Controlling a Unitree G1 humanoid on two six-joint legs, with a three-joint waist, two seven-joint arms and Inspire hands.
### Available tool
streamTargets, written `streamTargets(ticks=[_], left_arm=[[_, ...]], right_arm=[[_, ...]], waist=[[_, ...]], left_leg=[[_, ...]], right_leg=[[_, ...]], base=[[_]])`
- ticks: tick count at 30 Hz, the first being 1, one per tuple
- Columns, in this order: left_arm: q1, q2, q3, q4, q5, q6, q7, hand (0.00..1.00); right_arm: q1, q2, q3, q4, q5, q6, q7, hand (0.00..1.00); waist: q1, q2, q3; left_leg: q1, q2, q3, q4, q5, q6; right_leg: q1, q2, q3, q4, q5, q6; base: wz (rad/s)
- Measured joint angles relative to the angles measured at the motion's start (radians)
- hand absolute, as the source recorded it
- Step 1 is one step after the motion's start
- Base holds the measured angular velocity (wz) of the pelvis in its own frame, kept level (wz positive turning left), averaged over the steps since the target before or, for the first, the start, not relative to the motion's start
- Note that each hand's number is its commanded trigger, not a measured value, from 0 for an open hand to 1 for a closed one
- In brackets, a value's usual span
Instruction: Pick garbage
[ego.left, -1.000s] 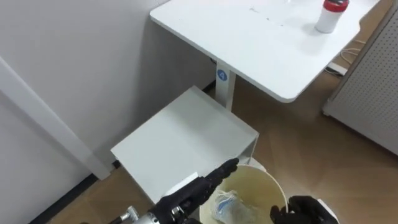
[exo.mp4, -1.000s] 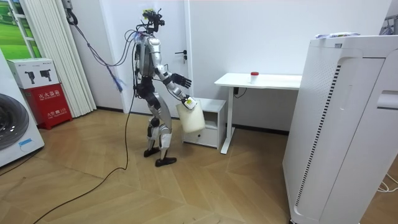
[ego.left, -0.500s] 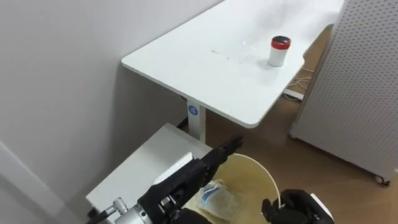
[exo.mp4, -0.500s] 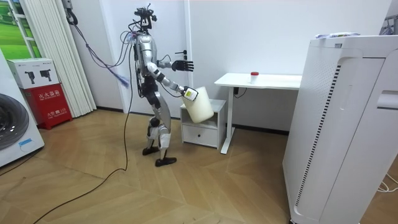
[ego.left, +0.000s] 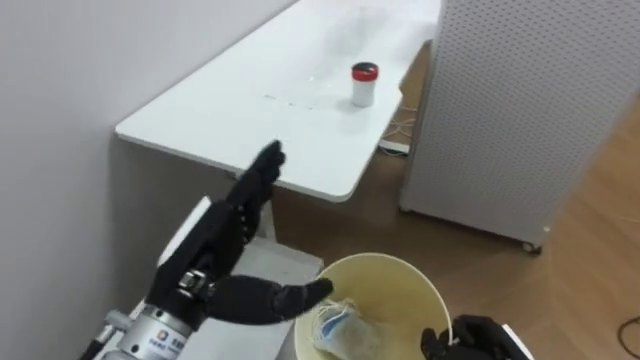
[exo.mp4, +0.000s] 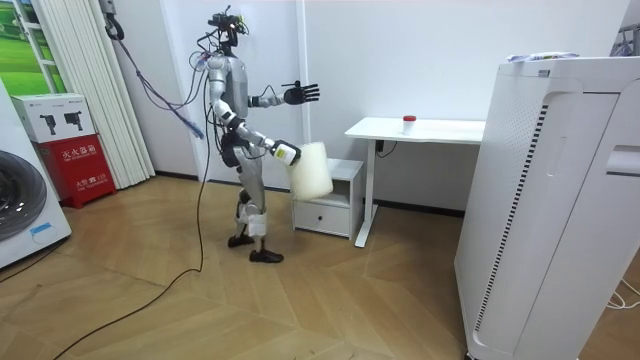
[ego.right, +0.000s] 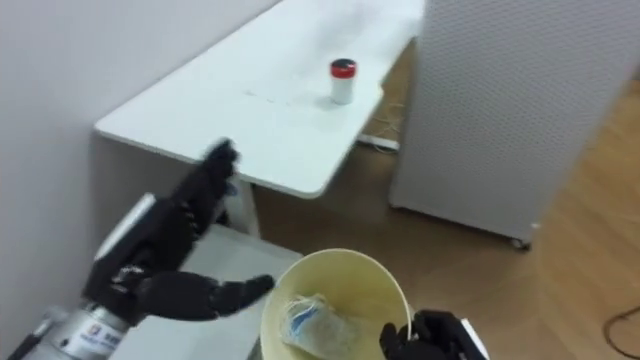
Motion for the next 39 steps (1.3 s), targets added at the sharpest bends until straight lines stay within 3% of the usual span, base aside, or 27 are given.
streamTargets(ticks=[1, 2, 3, 4, 5, 7, 8, 9, 14, 17, 22, 24, 26, 27, 31, 33, 35, 38, 39], left_arm=[[0.004, -0.012, -0.002, -0.001, 0.0, 0.0, 0.009, 0.0], [0.014, -0.023, -0.003, -0.007, 0.0, 0.0, 0.027, 0.0], [0.015, -0.023, -0.002, -0.008, 0.0, 0.0, 0.043, 0.0], [0.015, -0.024, 0.001, -0.009, 0.0, -0.001, 0.053, 0.0], [0.019, -0.03, 0.007, -0.009, 0.0, 0.0, 0.072, 0.0], [0.019, -0.033, 0.02, -0.009, 0.001, 0.0, 0.095, 0.0], [0.017, -0.032, 0.029, -0.009, 0.001, 0.0, 0.116, 0.0], [0.018, -0.034, 0.029, -0.009, 0.001, 0.0, 0.141, 0.0], [0.022, -0.04, 0.021, -0.018, 0.03, -0.002, 0.213, 0.0], [0.029, -0.04, 0.024, -0.018, 0.076, -0.011, 0.249, 0.0], [0.041, -0.043, 0.025, -0.018, 0.076, -0.013, 0.26, 0.0], [0.04, -0.05, 0.024, -0.018, 0.075, -0.019, 0.264, 0.0], [0.041, -0.049, 0.024, -0.016, 0.076, -0.019, 0.271, 0.0], [0.046, -0.049, 0.023, -0.016, 0.075, -0.02, 0.28, 0.0], [0.064, -0.049, 0.022, -0.014, 0.076, -0.019, 0.307, 0.0], [0.062, -0.048, 0.018, 0.01, 0.073, -0.019, 0.307, 0.0], [0.058, -0.05, 0.007, 0.025, 0.076, -0.023, 0.307, 0.0], [0.058, -0.05, -0.016, 0.036, 0.073, -0.036, 0.321, 0.0], [0.059, -0.05, -0.024, 0.051, 0.074, -0.044, 0.321, 0.0]], right_arm=[[0.006, -0.001, -0.009, 0.0, -0.001, 0.001, -0.002, 1.0], [0.008, 0.0, -0.016, 0.005, -0.006, 0.002, -0.007, 1.0], [0.008, 0.002, -0.017, 0.011, -0.006, 0.002, -0.005, 1.0], [0.007, 0.005, -0.017, 0.012, -0.005, 0.002, -0.004, 1.0], [0.009, 0.008, -0.016, 0.012, -0.006, 0.002, -0.002, 1.0], [0.007, 0.011, -0.013, 0.007, -0.013, 0.004, -0.003, 1.0], [0.008, 0.013, -0.008, 0.003, -0.03, 0.004, 0.003, 1.0], [0.011, 0.015, -0.008, 0.003, -0.047, 0.007, 0.008, 1.0], [0.017, 0.015, -0.008, 0.003, -0.077, 0.025, 0.008, 1.0], [0.017, 0.015, -0.009, -0.001, -0.088, 0.025, 0.019, 1.0], [0.017, 0.015, -0.009, -0.002, -0.1, 0.025, 0.029, 1.0], [0.017, 0.013, -0.009, -0.012, -0.102, 0.025, 0.028, 1.0], [0.017, 0.014, -0.007, -0.016, -0.108, 0.025, 0.036, 1.0], [0.017, 0.014, -0.003, -0.021, -0.114, 0.026, 0.043, 1.0], [0.017, 0.014, -0.001, -0.047, -0.133, 0.03, 0.057, 1.0], [0.018, 0.013, 0.018, -0.051, -0.141, 0.032, 0.058, 1.0], [0.024, 0.016, 0.022, -0.049, -0.142, 0.032, 0.062, 1.0], [0.031, 0.015, 0.015, -0.048, -0.145, 0.035, 0.056, 1.0], [0.034, 0.013, 0.016, -0.048, -0.145, 0.036, 0.055, 1.0]], waist=[[0.007, -0.001, -0.0004], [0.024, -0.007, -0.0026], [0.036, -0.024, -0.0008], [0.039, -0.031, 0.0043], [0.047, -0.036, 0.0057], [0.072, -0.033, 0.0039], [0.063, -0.033, 0.0043], [0.059, -0.034, 0.0037], [0.049, -0.034, 0.004], [0.06, -0.03, 0.0038], [0.056, -0.021, 0.0049], [0.047, -0.005, 0.0042], [0.043, -0.001, 0.0051], [0.041, -0.001, 0.0051], [0.047, -0.003, 0.006], [0.029, -0.005, 0.0093], [0.021, -0.01, 0.0131], [0.008, -0.02, 0.0195], [0.016, -0.02, 0.0193]], left_leg=[[0.008, -0.004, 0.013, -0.01, 0.004, -0.001], [0.018, -0.011, 0.051, -0.014, 0.006, -0.001], [0.025, -0.023, 0.075, 0.002, 0.005, -0.002], [0.02, -0.026, 0.073, 0.015, 0.004, -0.003], [0.004, -0.028, 0.036, 0.043, 0.004, -0.003], [-0.02, -0.026, -0.083, 0.068, 0.004, -0.003], [-0.029, -0.023, -0.161, 0.082, 0.004, -0.003], [-0.028, -0.022, -0.206, 0.095, 0.004, -0.003], [-0.013, -0.022, -0.219, 0.123, 0.003, -0.005], [-0.009, -0.024, -0.265, 0.12, 0.003, -0.006], [-0.008, -0.019, -0.273, 0.145, 0.02, -0.033], [0.001, -0.015, -0.296, 0.132, 0.026, -0.042], [0.008, -0.02, -0.295, 0.117, 0.026, -0.042], [0.008, -0.022, -0.293, 0.113, 0.027, -0.043], [-0.015, -0.02, -0.294, 0.151, 0.026, -0.043], [-0.078, -0.007, -0.302, 0.287, 0.028, -0.047], [-0.13, -0.004, -0.329, 0.353, 0.026, -0.058], [-0.28, -0.01, -0.353, 0.351, 0.024, -0.052], [-0.342, -0.009, -0.352, 0.315, 0.041, -0.059]], right_leg=[[0.008, -0.02, -0.036, 0.051, -0.036, 0.002], [0.03, -0.059, -0.071, 0.121, -0.1, 0.015], [0.048, -0.088, -0.076, 0.122, -0.14, 0.031], [0.052, -0.087, -0.071, 0.097, -0.146, 0.027], [0.055, -0.079, -0.06, 0.062, -0.15, 0.016], [0.063, -0.049, -0.037, 0.01, -0.133, -0.008], [0.073, -0.032, -0.034, -0.013, -0.116, -0.015], [0.084, -0.022, -0.029, -0.03, -0.11, -0.018], [0.086, 0.007, 0.026, -0.039, -0.099, -0.029], [0.078, 0.035, 0.079, -0.042, -0.087, -0.04], [0.096, 0.057, 0.134, -0.078, -0.058, -0.048], [0.106, 0.066, 0.145, -0.099, -0.043, -0.045], [0.098, 0.072, 0.142, -0.095, -0.041, -0.046], [0.093, 0.075, 0.119, -0.094, -0.04, -0.048], [0.076, 0.065, 0.091, -0.083, -0.039, -0.065], [0.091, 0.052, 0.077, -0.074, -0.051, -0.076], [0.103, 0.053, 0.083, -0.073, -0.073, -0.082], [0.107, 0.051, 0.086, -0.058, -0.098, -0.074], [0.106, 0.051, 0.087, -0.055, -0.101, -0.071]], base=[[-0.4], [-0.56], [-0.57], [-0.45], [-0.56], [-0.66], [-0.4], [-0.32], [-0.38], [-0.57], [-0.35], [-0.16], [-0.16], [-0.16], [-0.21], [0.15], [0.33], [0.32], [0.08]])
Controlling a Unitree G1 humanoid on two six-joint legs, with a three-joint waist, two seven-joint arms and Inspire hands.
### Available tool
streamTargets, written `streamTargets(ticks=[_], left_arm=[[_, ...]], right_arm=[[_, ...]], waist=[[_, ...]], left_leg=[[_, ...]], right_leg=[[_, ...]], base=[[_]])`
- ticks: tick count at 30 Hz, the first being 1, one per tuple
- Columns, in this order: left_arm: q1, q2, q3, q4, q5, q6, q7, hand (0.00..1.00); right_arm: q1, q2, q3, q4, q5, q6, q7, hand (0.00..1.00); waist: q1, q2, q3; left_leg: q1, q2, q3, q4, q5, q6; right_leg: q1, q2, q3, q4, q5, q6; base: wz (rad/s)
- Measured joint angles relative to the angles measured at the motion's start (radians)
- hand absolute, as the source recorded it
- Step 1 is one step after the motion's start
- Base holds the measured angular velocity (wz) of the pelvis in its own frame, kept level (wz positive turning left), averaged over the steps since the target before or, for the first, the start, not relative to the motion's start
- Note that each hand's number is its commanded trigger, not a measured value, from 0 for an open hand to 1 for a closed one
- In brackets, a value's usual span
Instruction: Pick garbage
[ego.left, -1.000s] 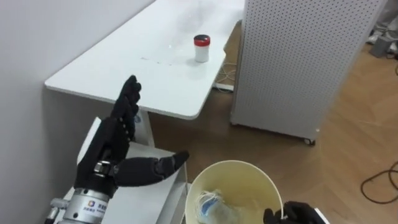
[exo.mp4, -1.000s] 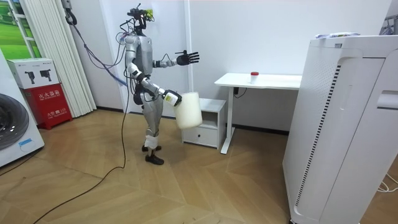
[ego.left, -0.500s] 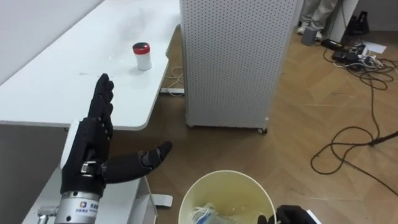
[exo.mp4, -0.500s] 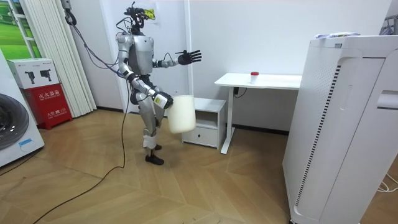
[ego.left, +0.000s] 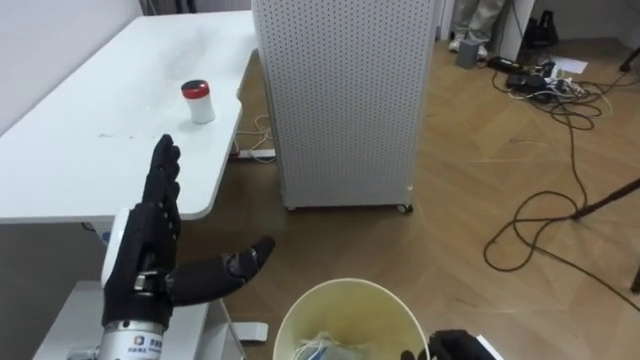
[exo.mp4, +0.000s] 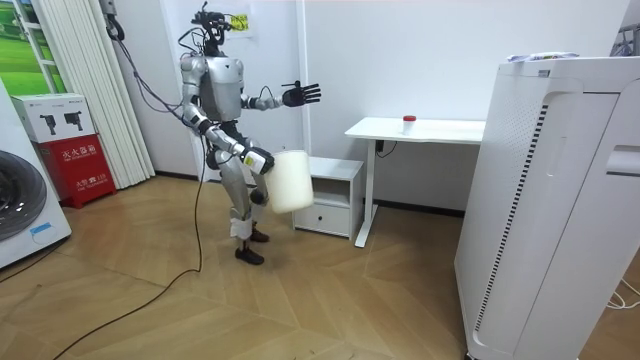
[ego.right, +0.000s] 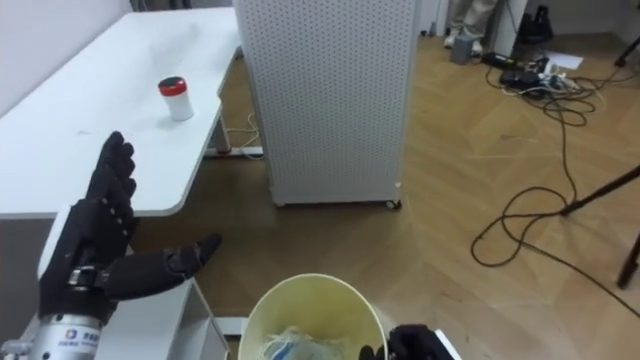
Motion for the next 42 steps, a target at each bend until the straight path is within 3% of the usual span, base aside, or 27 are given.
streamTargets(ticks=[1, 3, 5, 9, 10, 11, 12, 15, 16, 17, 19, 21, 22, 23, 24, 25, 27, 29, 31, 33, 34, 35, 37, 39, 40, 41, 42], left_arm=[[0.0, 0.0, -0.002, 0.004, -0.001, 0.0, 0.0, 0.0], [0.0, 0.0, -0.004, 0.016, 0.003, -0.011, 0.001, 0.0], [0.001, -0.001, -0.003, 0.037, 0.006, -0.017, 0.0, 0.0], [0.007, 0.0, -0.01, 0.038, 0.001, -0.017, -0.018, 0.0], [0.007, 0.0, -0.01, 0.038, -0.002, -0.017, -0.021, 0.0], [0.007, 0.0, -0.009, 0.036, -0.022, -0.018, -0.031, 0.0], [0.007, 0.0, -0.007, 0.035, -0.032, -0.018, -0.043, 0.0], [0.006, 0.001, -0.031, 0.028, -0.034, -0.024, -0.071, 0.0], [0.005, 0.0, -0.032, 0.027, -0.034, -0.025, -0.078, 0.0], [-0.015, 0.001, -0.03, 0.026, -0.034, -0.028, -0.081, 0.0], [-0.029, 0.0, -0.029, 0.026, -0.035, -0.031, -0.075, 0.0], [-0.027, 0.002, -0.028, 0.029, -0.034, -0.032, -0.06, 0.0], [-0.029, 0.003, -0.028, 0.028, -0.035, -0.032, -0.055, 0.0], [-0.033, 0.003, -0.031, 0.028, -0.034, -0.033, -0.05, 0.0], [-0.041, 0.004, -0.03, 0.028, -0.033, -0.034, -0.039, 0.0], [-0.047, 0.004, -0.029, 0.028, -0.032, -0.034, -0.031, 0.0], [-0.064, 0.005, -0.029, 0.029, -0.026, -0.035, -0.002, 0.0], [-0.065, 0.006, -0.036, 0.034, -0.019, -0.036, 0.006, 0.0], [-0.064, 0.007, -0.052, 0.038, -0.018, -0.036, 0.006, 0.0], [-0.063, 0.006, -0.077, 0.041, -0.017, -0.035, 0.004, 0.0], [-0.062, 0.006, -0.082, 0.042, -0.016, -0.035, 0.004, 0.0], [-0.065, 0.01, -0.079, 0.043, -0.016, -0.035, 0.004, 0.0], [-0.064, 0.011, -0.079, 0.053, -0.021, -0.028, -0.001, 0.0], [-0.062, 0.013, -0.087, 0.027, -0.017, -0.024, -0.007, 0.0], [-0.062, 0.013, -0.087, 0.022, -0.017, -0.025, -0.001, 0.0], [-0.054, 0.02, -0.084, 0.022, -0.016, -0.025, 0.009, 0.0], [-0.043, 0.022, -0.075, 0.022, -0.016, -0.025, 0.011, 0.0]], right_arm=[[0.002, 0.0, 0.0, 0.0, 0.0, 0.0, 0.0, 1.0], [0.011, 0.006, 0.0, 0.006, 0.001, 0.003, 0.002, 1.0], [0.029, 0.009, 0.0, 0.008, 0.001, 0.004, 0.005, 1.0], [0.062, 0.01, 0.0, 0.045, 0.0, 0.004, 0.004, 1.0], [0.066, 0.01, 0.0, 0.046, -0.002, 0.005, 0.002, 1.0], [0.071, 0.008, 0.001, 0.045, -0.011, 0.008, 0.001, 1.0], [0.071, 0.008, 0.001, 0.043, -0.012, 0.023, 0.003, 1.0], [0.072, -0.004, 0.0, 0.039, -0.007, 0.048, 0.007, 1.0], [0.072, -0.003, 0.0, 0.038, -0.008, 0.055, 0.008, 1.0], [0.068, -0.003, 0.001, 0.024, -0.009, 0.059, 0.005, 1.0], [0.066, 0.002, 0.003, 0.006, -0.009, 0.058, 0.008, 1.0], [0.081, 0.009, 0.003, -0.052, -0.014, 0.058, 0.004, 1.0], [0.079, 0.01, 0.004, -0.061, -0.014, 0.055, 0.002, 1.0], [0.076, 0.007, 0.004, -0.067, -0.013, 0.041, -0.001, 1.0], [0.07, 0.006, 0.004, -0.068, -0.013, 0.034, -0.005, 1.0], [0.067, 0.006, 0.004, -0.068, -0.013, 0.034, -0.005, 1.0], [0.067, 0.006, 0.002, -0.068, -0.015, 0.036, -0.005, 1.0], [0.071, 0.007, 0.002, -0.069, -0.012, 0.039, -0.007, 1.0], [0.074, 0.01, 0.003, -0.069, -0.014, 0.041, -0.008, 1.0], [0.075, 0.006, 0.003, -0.064, -0.023, 0.042, -0.024, 1.0], [0.076, 0.002, 0.003, -0.063, -0.025, 0.043, -0.024, 1.0], [0.062, 0.005, 0.007, -0.06, -0.028, 0.045, -0.023, 1.0], [0.049, 0.016, 0.009, -0.051, -0.027, 0.044, -0.025, 1.0], [0.044, 0.008, -0.006, -0.052, -0.005, 0.044, -0.028, 1.0], [0.037, 0.006, -0.007, -0.052, -0.004, 0.044, -0.029, 1.0], [0.032, 0.007, -0.004, -0.049, -0.01, 0.045, -0.03, 1.0], [0.033, 0.01, 0.0, -0.059, -0.022, 0.043, -0.026, 1.0]], waist=[[0.008, 0.002, -0.0014], [0.024, 0.004, -0.0042], [0.021, 0.004, -0.0099], [0.023, -0.007, -0.0152], [0.023, -0.008, -0.0156], [0.036, -0.012, -0.0153], [0.047, -0.025, -0.0183], [0.056, -0.05, -0.0261], [0.065, -0.053, -0.0339], [0.075, -0.068, -0.0368], [0.08, -0.069, -0.0279], [0.086, -0.061, -0.019], [0.086, -0.056, -0.0169], [0.08, -0.047, -0.0107], [0.083, -0.034, -0.007], [0.08, -0.028, -0.0048], [0.073, -0.009, 0.0016], [0.06, 0.001, 0.0011], [0.038, 0.0, 0.0005], [0.014, 0.005, -0.0058], [0.014, 0.01, -0.0122], [0.027, 0.007, -0.0104], [0.008, -0.002, -0.0052], [0.027, -0.02, -0.0031], [0.033, -0.017, -0.0039], [0.052, -0.026, -0.0092], [0.053, -0.031, -0.0095]], left_leg=[[-0.025, 0.001, -0.002, -0.034, 0.019, 0.001], [-0.083, -0.01, -0.042, -0.193, 0.149, 0.002], [-0.08, -0.022, -0.051, -0.234, 0.23, 0.007], [-0.072, -0.009, 0.047, -0.176, 0.238, 0.035], [-0.079, -0.011, 0.053, -0.149, 0.232, 0.045], [-0.093, -0.018, 0.057, -0.09, 0.202, 0.078], [-0.107, -0.035, 0.055, -0.055, 0.173, 0.078], [-0.137, -0.086, 0.051, -0.069, 0.184, 0.074], [-0.135, -0.097, 0.063, -0.054, 0.169, 0.095], [-0.127, -0.115, 0.091, 0.0, 0.117, 0.136], [-0.11, -0.122, 0.107, 0.083, 0.033, 0.155], [-0.047, -0.133, 0.113, 0.129, -0.056, 0.161], [-0.03, -0.136, 0.114, 0.126, -0.069, 0.163], [0.006, -0.137, 0.112, 0.109, -0.091, 0.166], [0.032, -0.137, 0.101, 0.091, -0.106, 0.168], [0.042, -0.135, 0.093, 0.081, -0.11, 0.167], [0.085, -0.128, 0.052, 0.025, -0.111, 0.164], [0.124, -0.115, 0.014, -0.021, -0.108, 0.155], [0.166, -0.108, -0.036, -0.048, -0.107, 0.142], [0.202, -0.089, -0.105, -0.051, -0.116, 0.105], [0.206, -0.081, -0.108, -0.056, -0.115, 0.088], [0.199, -0.063, -0.104, -0.044, -0.098, 0.041], [0.171, -0.048, -0.107, -0.07, -0.091, 0.019], [0.095, -0.036, -0.11, -0.172, -0.026, -0.003], [0.073, -0.026, -0.108, -0.183, 0.036, 0.002], [0.083, -0.014, -0.083, -0.17, 0.065, 0.031], [0.109, -0.014, -0.082, -0.17, 0.065, 0.031]], right_leg=[[-0.001, 0.0, 0.0, 0.001, -0.001, 0.001], [-0.007, -0.003, -0.001, 0.029, -0.027, 0.01], [-0.005, -0.008, -0.001, 0.054, -0.057, 0.027], [0.024, -0.041, -0.012, 0.09, -0.124, 0.056], [0.03, -0.048, -0.009, 0.103, -0.136, 0.057], [0.038, -0.061, -0.002, 0.129, -0.169, 0.051], [0.041, -0.083, 0.005, 0.155, -0.202, 0.064], [0.109, -0.141, 0.037, 0.186, -0.291, 0.106], [0.122, -0.16, 0.048, 0.196, -0.308, 0.112], [0.129, -0.197, 0.04, 0.257, -0.338, 0.14], [0.103, -0.245, -0.002, 0.425, -0.307, 0.181], [0.066, -0.282, -0.014, 0.605, -0.178, 0.18], [0.055, -0.287, -0.013, 0.636, -0.137, 0.177], [0.032, -0.294, -0.012, 0.694, -0.041, 0.178], [-0.006, -0.294, -0.014, 0.742, -0.009, 0.175], [-0.028, -0.293, -0.014, 0.756, -0.031, 0.172], [-0.146, -0.246, -0.009, 0.716, -0.128, 0.15], [-0.211, -0.187, -0.009, 0.556, -0.147, 0.147], [-0.22, -0.138, -0.003, 0.305, -0.118, 0.124], [-0.213, -0.08, 0.027, 0.143, 0.049, 0.1], [-0.195, -0.076, 0.019, 0.133, 0.051, 0.091], [-0.158, -0.061, 0.027, 0.096, 0.054, 0.079], [-0.096, -0.057, 0.097, 0.032, 0.057, 0.085], [-0.056, -0.054, 0.144, -0.014, 0.061, 0.096], [-0.051, -0.046, 0.144, -0.014, 0.059, 0.101], [-0.031, -0.041, 0.144, -0.017, 0.046, 0.115], [-0.005, -0.043, 0.116, -0.033, 0.045, 0.117]], base=[[-0.16], [-0.14], [0.27], [0.32], [0.1], [0.0], [0.05], [0.23], [0.09], [0.08], [0.04], [-0.08], [-0.09], [-0.16], [-0.15], [0.0], [0.19], [0.42], [0.7], [0.83], [0.45], [0.36], [0.71], [0.6], [0.1], [0.0], [0.0]])
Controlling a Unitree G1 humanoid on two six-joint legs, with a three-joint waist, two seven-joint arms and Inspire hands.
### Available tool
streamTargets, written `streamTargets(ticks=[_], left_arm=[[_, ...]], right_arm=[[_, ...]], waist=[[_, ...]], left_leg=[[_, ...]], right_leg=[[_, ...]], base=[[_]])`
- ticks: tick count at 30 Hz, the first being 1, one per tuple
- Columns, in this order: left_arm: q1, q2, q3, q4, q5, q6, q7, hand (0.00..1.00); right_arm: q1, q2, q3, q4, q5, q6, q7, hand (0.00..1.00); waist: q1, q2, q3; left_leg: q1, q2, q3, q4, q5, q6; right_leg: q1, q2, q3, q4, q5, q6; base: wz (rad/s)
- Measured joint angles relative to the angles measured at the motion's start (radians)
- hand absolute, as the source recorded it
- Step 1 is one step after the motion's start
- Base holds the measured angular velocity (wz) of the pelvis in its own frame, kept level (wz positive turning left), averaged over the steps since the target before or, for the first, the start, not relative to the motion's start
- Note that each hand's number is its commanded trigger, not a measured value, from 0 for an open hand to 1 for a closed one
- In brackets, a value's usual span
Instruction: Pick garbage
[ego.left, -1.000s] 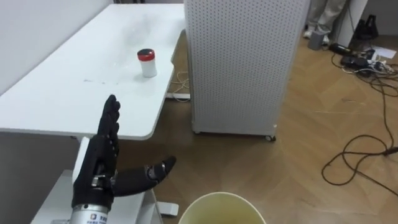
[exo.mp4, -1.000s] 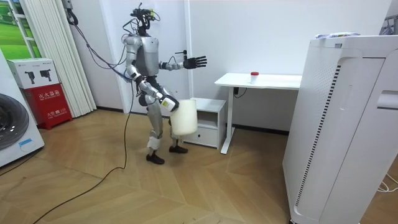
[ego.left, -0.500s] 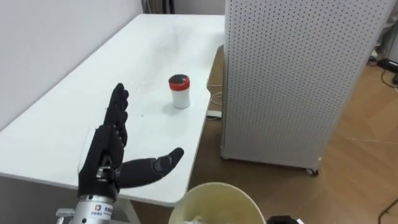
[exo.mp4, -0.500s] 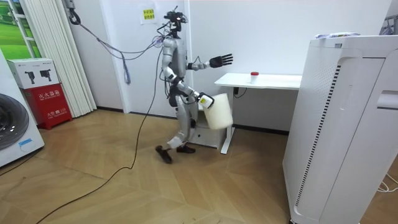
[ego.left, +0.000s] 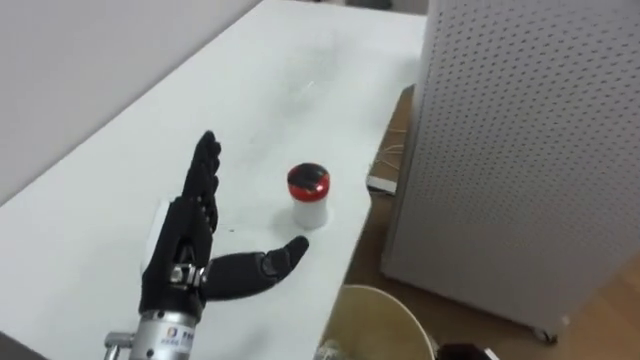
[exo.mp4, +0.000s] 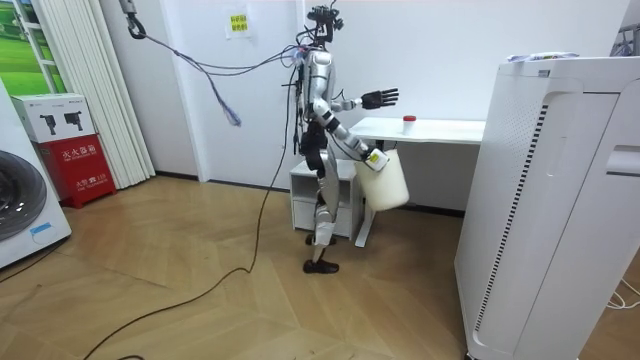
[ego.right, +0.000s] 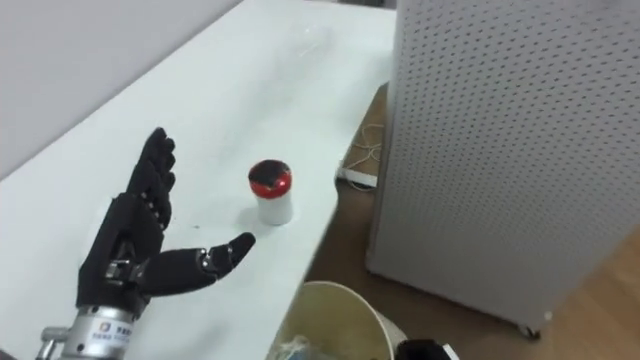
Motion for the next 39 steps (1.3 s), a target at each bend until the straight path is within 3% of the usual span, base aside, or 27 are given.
streamTargets(ticks=[3, 5, 7, 10, 12, 14, 22, 33, 39], left_arm=[[0.011, 0.001, 0.028, 0.0, -0.001, 0.0, -0.005, 0.0], [0.009, 0.001, 0.028, 0.0, -0.001, 0.0, -0.008, 0.0], [0.011, -0.001, 0.025, 0.002, -0.002, 0.0, -0.009, 0.0], [0.011, -0.001, 0.025, 0.013, -0.002, 0.0, -0.005, 0.0], [0.016, -0.001, 0.024, 0.019, -0.002, 0.0, -0.002, 0.0], [0.024, -0.001, 0.024, 0.02, -0.001, 0.0, 0.001, 0.0], [0.044, 0.0, 0.011, 0.019, 0.008, 0.0, -0.003, 0.0], [0.047, -0.003, -0.002, 0.018, 0.017, 0.0, -0.029, 0.0], [0.043, -0.01, -0.018, 0.038, 0.015, 0.0, -0.03, 0.0]], right_arm=[[-0.002, 0.0, 0.0, -0.015, -0.02, -0.009, 0.044, 1.0], [0.001, 0.005, 0.003, -0.015, -0.025, -0.009, 0.059, 1.0], [0.002, 0.007, 0.003, -0.015, -0.027, -0.009, 0.067, 1.0], [0.001, 0.0, 0.003, -0.014, -0.024, -0.01, 0.076, 1.0], [0.002, -0.006, 0.001, -0.012, -0.028, -0.009, 0.076, 1.0], [0.002, -0.01, 0.0, -0.012, -0.037, -0.009, 0.081, 1.0], [0.002, -0.016, 0.002, -0.014, -0.038, -0.009, 0.132, 1.0], [0.003, 0.005, 0.004, -0.017, -0.035, -0.01, 0.128, 1.0], [0.003, 0.023, 0.011, -0.023, -0.034, -0.01, 0.102, 1.0]], waist=[[-0.006, 0.0, -0.0001], [-0.014, 0.005, 0.0017], [-0.017, 0.009, 0.0031], [-0.027, 0.011, 0.0048], [-0.04, 0.018, 0.0101], [-0.039, 0.022, 0.0112], [-0.033, 0.036, -0.0003], [-0.039, 0.021, -0.0093], [-0.04, 0.02, -0.0091]], left_leg=[[0.029, -0.007, 0.0, 0.001, -0.003, -0.003], [0.034, -0.005, 0.001, 0.0, -0.005, -0.005], [0.038, -0.002, 0.005, -0.002, -0.005, -0.005], [0.039, -0.003, 0.006, -0.018, -0.008, -0.007], [0.037, -0.004, 0.005, -0.032, -0.013, -0.007], [0.036, -0.006, 0.005, -0.035, -0.011, -0.011], [0.047, -0.002, 0.005, -0.057, 0.006, -0.021], [0.082, -0.003, 0.01, -0.09, 0.006, -0.021], [0.081, -0.003, 0.011, -0.093, 0.006, -0.021]], right_leg=[[0.063, -0.008, -0.076, -0.049, 0.0, 0.0], [0.079, -0.011, -0.103, -0.063, 0.0, -0.001], [0.082, -0.012, -0.105, -0.062, -0.001, -0.002], [0.08, -0.019, -0.135, -0.062, -0.013, -0.02], [0.076, -0.018, -0.155, -0.06, -0.021, -0.028], [0.073, -0.015, -0.156, -0.061, -0.028, -0.032], [0.062, -0.009, -0.153, -0.061, -0.027, -0.042], [0.096, -0.011, -0.156, -0.098, -0.027, -0.042], [0.097, -0.009, -0.154, -0.109, -0.026, -0.041]], base=[[0.01], [0.08], [0.03], [0.11], [0.16], [-0.03], [-0.01], [0.0], [0.0]])
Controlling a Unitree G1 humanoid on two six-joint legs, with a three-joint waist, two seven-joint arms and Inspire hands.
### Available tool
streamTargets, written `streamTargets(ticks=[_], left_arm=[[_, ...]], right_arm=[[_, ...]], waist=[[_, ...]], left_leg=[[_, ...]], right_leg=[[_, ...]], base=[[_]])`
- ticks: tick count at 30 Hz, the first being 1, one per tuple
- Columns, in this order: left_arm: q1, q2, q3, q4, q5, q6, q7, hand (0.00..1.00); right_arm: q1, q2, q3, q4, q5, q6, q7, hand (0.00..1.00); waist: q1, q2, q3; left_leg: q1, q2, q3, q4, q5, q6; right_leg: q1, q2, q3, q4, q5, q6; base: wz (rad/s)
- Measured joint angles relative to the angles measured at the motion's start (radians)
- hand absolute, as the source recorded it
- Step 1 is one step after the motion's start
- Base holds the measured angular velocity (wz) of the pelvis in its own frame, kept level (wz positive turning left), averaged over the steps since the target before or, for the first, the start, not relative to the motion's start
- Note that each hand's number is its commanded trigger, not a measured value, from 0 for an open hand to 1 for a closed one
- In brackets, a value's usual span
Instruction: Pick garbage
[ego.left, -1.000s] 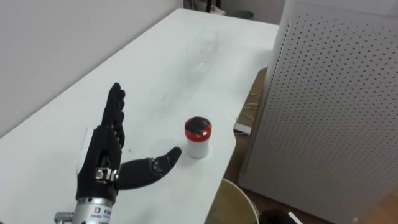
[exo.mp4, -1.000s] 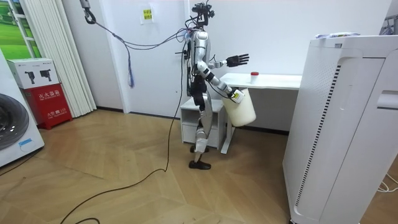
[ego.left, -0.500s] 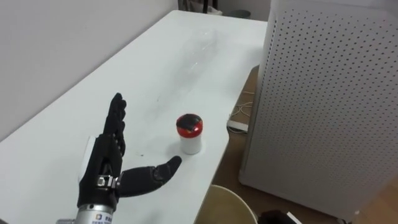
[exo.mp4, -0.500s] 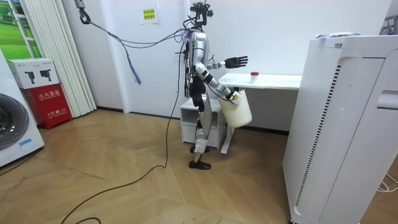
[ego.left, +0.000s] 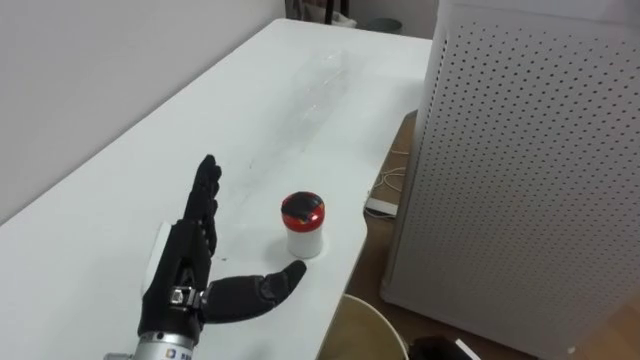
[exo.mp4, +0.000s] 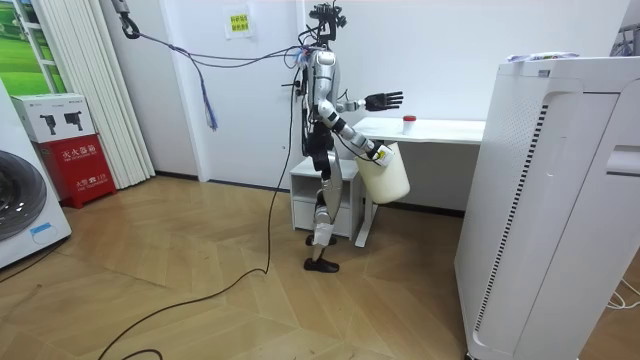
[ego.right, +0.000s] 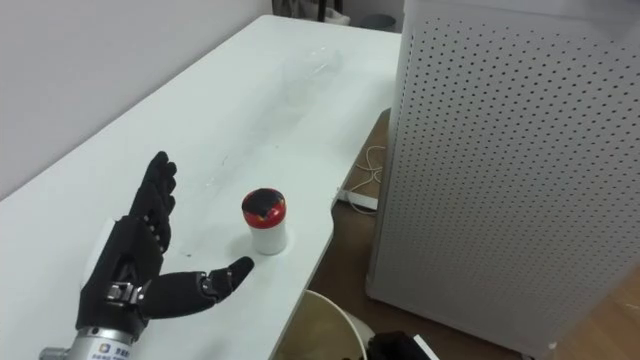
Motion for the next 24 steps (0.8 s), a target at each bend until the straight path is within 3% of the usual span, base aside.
streamTargets(ticks=[7, 15, 24], left_arm=[[-0.014, -0.011, -0.001, 0.065, -0.059, 0.0, -0.001, 0.0], [-0.043, -0.028, -0.003, 0.19, -0.097, 0.001, -0.005, 0.0], [-0.077, -0.03, -0.007, 0.214, -0.152, 0.001, 0.01, 0.0]], right_arm=[[0.001, 0.006, 0.0, -0.002, 0.0, 0.0, -0.013, 1.0], [0.007, 0.02, 0.0, 0.062, -0.004, 0.0, -0.018, 1.0], [0.009, 0.024, 0.001, 0.073, -0.004, 0.0, -0.02, 1.0]], waist=[[-0.007, 0.002, 0.0023], [-0.043, 0.003, 0.0075], [-0.051, -0.007, 0.0171]], left_leg=[[0.003, 0.001, 0.015, -0.006, 0.0, 0.0], [-0.008, 0.001, 0.026, -0.017, 0.0, 0.0], [-0.014, 0.003, 0.046, -0.021, 0.0, 0.0]], right_leg=[[-0.005, 0.0, 0.017, -0.003, 0.0, 0.0], [-0.02, 0.001, 0.036, 0.002, 0.002, 0.003], [-0.037, 0.002, 0.054, 0.005, 0.002, 0.003]], base=[[-0.06], [-0.06], [-0.08]])
